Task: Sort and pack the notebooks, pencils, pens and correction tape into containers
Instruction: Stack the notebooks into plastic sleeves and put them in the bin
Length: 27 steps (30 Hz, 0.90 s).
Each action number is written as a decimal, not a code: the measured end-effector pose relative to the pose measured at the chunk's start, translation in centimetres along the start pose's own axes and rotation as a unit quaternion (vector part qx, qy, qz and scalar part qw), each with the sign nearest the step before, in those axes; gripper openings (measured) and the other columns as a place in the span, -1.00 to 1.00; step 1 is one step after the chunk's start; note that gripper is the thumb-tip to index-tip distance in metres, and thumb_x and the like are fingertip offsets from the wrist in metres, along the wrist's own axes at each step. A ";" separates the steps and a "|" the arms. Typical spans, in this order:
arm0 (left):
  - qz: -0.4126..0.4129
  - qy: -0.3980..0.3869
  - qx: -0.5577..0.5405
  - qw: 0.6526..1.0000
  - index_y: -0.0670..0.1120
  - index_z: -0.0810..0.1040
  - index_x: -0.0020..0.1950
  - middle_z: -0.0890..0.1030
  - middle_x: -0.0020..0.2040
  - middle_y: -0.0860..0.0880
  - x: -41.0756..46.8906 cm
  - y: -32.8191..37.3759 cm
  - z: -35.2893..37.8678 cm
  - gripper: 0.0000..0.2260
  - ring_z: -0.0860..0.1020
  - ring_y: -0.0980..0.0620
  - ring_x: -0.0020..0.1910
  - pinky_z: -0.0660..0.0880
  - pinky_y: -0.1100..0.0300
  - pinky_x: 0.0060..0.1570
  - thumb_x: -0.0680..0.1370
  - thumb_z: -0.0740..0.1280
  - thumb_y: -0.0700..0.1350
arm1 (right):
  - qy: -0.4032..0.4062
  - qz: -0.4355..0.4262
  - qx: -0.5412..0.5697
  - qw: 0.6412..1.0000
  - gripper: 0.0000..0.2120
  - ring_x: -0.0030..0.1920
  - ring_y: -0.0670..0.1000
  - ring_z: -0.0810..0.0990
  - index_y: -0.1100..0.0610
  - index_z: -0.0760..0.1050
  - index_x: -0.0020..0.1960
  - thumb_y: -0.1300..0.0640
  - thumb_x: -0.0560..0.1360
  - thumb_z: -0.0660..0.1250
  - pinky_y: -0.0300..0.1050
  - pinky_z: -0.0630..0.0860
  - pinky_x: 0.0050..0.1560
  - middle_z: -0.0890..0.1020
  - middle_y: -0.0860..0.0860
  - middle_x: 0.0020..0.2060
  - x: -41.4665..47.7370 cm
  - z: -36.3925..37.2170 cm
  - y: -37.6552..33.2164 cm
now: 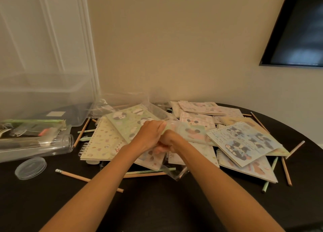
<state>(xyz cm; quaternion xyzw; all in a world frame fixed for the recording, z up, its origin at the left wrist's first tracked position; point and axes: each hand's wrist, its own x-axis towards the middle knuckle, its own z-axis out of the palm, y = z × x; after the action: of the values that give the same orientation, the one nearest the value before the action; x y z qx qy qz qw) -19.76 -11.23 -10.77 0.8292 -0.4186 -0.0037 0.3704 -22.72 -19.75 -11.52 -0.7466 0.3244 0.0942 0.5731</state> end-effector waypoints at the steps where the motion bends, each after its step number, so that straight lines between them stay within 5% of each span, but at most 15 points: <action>1: -0.012 -0.015 0.005 1.000 -0.27 0.49 -0.16 0.55 -0.18 -0.23 0.0 -0.1 0.1 -0.69 0.45 -0.15 -0.16 0.25 0.08 -0.19 0.64 0.06 -0.16 | -0.008 0.016 -0.024 1.000 -0.75 -0.69 -0.16 0.45 0.23 0.41 -0.25 0.20 0.59 0.18 -0.38 0.37 -0.64 0.54 0.04 -0.61 -0.5 -0.3 0.1; 4: -0.036 -0.021 -0.009 0.999 -0.17 0.30 -0.40 0.36 -0.42 -0.10 -0.3 0.3 -0.1 -0.63 0.33 -0.07 -0.33 0.23 0.10 -0.25 0.61 0.10 -0.15 | -0.007 -0.018 0.000 1.000 -0.89 -0.52 -0.12 0.56 0.30 0.49 -0.01 0.26 0.56 0.24 -0.36 0.52 -0.46 0.61 0.08 -0.41 -1.9 -1.2 1.0; 7: -0.068 -0.002 -0.027 0.997 -0.14 0.28 -0.40 0.33 -0.43 -0.08 -0.6 1.1 -0.5 -0.61 0.31 -0.05 -0.36 0.21 0.10 -0.31 0.62 0.07 -0.05 | -0.009 -0.029 -0.009 0.999 -0.86 -0.20 -0.07 0.60 0.28 0.53 0.05 0.25 0.51 0.32 -0.19 0.54 0.05 0.62 0.06 -0.20 -2.8 -2.8 2.2; 10: -0.076 0.020 0.017 0.997 -0.13 0.21 -0.45 0.30 -0.43 -0.07 -0.6 1.4 -0.2 -0.55 0.30 -0.08 -0.25 0.22 0.05 -0.23 0.64 0.01 -0.04 | 0.022 -0.071 0.053 0.996 -0.69 0.12 0.05 0.60 0.38 0.46 0.20 0.31 0.48 0.35 -0.11 0.52 0.19 0.61 0.20 0.09 -3.7 -4.3 2.7; 13: -0.093 0.022 0.035 0.995 -0.14 0.18 -0.42 0.29 -0.41 -0.09 0.4 0.9 0.1 -0.61 0.32 -0.09 -0.24 0.20 0.05 -0.26 0.62 0.02 -0.15 | 0.000 -0.071 0.076 0.995 -0.74 0.13 0.13 0.60 0.44 0.39 0.23 0.39 0.55 0.19 -0.11 0.55 0.11 0.58 0.30 0.13 -3.9 -5.4 2.6; 21: -0.087 -0.003 0.082 0.993 -0.19 0.33 -0.39 0.48 -0.26 -0.20 7.9 2.5 1.1 -0.74 0.40 -0.13 -0.22 0.28 0.12 -0.25 0.51 0.09 -0.31 | -0.015 -0.079 0.051 0.995 -0.74 -0.49 -0.10 0.61 0.32 0.56 -0.11 0.12 0.57 0.26 -0.36 0.54 -0.44 0.67 0.13 -0.37 -2.8 -12.4 -0.4; 27: -0.104 -0.012 0.083 0.991 -0.34 0.48 -0.15 0.56 0.00 -0.32 16.5 3.4 4.7 -0.76 0.53 -0.26 0.00 0.37 0.06 -0.20 0.57 0.09 -0.26 | 0.237 -0.060 0.081 0.966 -0.91 -0.44 -0.01 0.60 0.32 0.51 -0.06 0.28 0.53 0.28 -0.24 0.57 -0.45 0.62 0.18 -0.32 5.2 -19.1 -0.1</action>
<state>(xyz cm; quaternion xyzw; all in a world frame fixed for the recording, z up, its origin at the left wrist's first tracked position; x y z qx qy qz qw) -12.85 -26.86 -7.10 0.8963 -0.3329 -0.0172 0.2925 -23.08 -39.18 -7.91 -0.7171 0.4119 -0.1464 0.5428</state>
